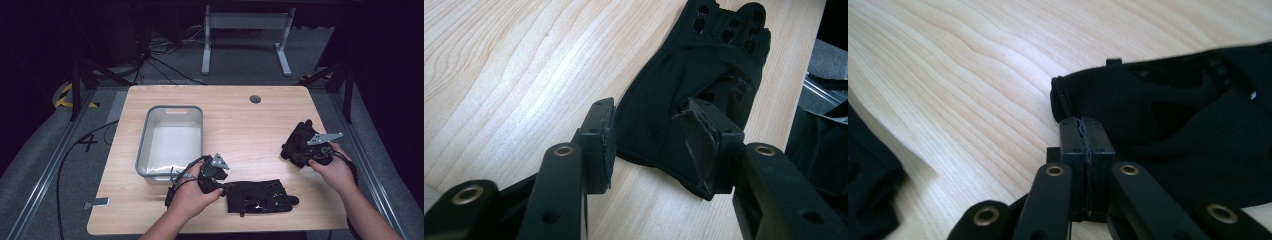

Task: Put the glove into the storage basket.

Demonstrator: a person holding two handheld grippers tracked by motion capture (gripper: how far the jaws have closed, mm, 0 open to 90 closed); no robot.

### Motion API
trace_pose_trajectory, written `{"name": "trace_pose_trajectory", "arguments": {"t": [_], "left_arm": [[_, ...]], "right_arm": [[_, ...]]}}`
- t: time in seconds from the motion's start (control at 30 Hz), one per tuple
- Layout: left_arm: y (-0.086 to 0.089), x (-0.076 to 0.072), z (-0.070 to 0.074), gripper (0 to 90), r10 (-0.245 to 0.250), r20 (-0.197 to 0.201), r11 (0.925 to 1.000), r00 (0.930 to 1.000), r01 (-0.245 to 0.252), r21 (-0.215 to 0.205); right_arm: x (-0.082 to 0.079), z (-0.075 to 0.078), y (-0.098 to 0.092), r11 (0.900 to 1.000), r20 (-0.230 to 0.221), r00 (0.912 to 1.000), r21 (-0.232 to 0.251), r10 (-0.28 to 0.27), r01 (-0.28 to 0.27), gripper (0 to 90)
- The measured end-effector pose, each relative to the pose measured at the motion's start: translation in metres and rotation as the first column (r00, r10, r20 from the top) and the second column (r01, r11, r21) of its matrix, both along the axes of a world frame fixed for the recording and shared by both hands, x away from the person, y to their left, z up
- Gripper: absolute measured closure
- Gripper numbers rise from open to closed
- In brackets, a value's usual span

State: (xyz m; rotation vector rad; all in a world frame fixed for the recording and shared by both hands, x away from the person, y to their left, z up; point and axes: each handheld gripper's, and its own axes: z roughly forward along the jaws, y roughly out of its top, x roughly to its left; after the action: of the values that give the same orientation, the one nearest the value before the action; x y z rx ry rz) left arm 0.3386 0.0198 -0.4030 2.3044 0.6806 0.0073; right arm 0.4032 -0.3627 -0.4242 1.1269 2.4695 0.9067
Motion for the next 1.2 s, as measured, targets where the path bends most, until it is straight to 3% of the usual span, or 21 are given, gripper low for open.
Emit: {"name": "trace_pose_trajectory", "arguments": {"t": [0.3,0.43,0.47,0.6,0.83,0.97,1.03,1.2], "left_arm": [[-0.002,0.0,0.0,55.9,-0.006,0.002,1.0,1.0,0.006,0.002],[-0.002,0.0,-0.001,55.9,-0.004,-0.002,1.0,1.0,0.004,-0.002],[-0.002,0.001,-0.002,55.9,-0.004,-0.003,1.0,1.0,0.004,0.002],[-0.003,0.001,-0.003,55.9,-0.007,-0.007,1.0,1.0,0.007,0.007],[0.001,0.004,-0.005,55.9,0.007,-0.012,0.9999,0.9999,-0.006,0.009],[0.002,0.006,-0.007,55.7,0.013,-0.018,0.9999,0.9997,-0.013,0.01],[0.002,0.007,-0.007,55.5,0.013,-0.025,0.9999,0.9996,-0.013,0.009],[-0.001,0.009,-0.006,54.4,0.018,-0.028,0.9998,0.9994,-0.018,0.007]], "right_arm": [[-0.011,0.032,0.016,0.995,0.03,0.9995,0.099,-0.006,0.003,90.0],[-0.024,0.048,0.041,0.989,0.038,0.9992,0.145,0.01,-0.015,90.0],[-0.031,0.052,0.056,0.985,0.027,0.9995,0.17,0.015,-0.019,90.0],[-0.045,0.052,0.087,0.979,0.005,0.9987,0.199,0.05,-0.05,90.0],[-0.057,0.028,0.133,0.975,-0.059,0.9898,0.187,0.13,-0.117,90.0],[-0.061,0.019,0.139,0.972,-0.085,0.9832,0.185,0.161,-0.143,88.7],[-0.062,0.019,0.138,0.968,-0.089,0.9795,0.192,0.181,-0.161,84.0],[-0.055,0.03,0.12,0.972,-0.038,0.9883,0.193,0.148,-0.138,77.4]]}}
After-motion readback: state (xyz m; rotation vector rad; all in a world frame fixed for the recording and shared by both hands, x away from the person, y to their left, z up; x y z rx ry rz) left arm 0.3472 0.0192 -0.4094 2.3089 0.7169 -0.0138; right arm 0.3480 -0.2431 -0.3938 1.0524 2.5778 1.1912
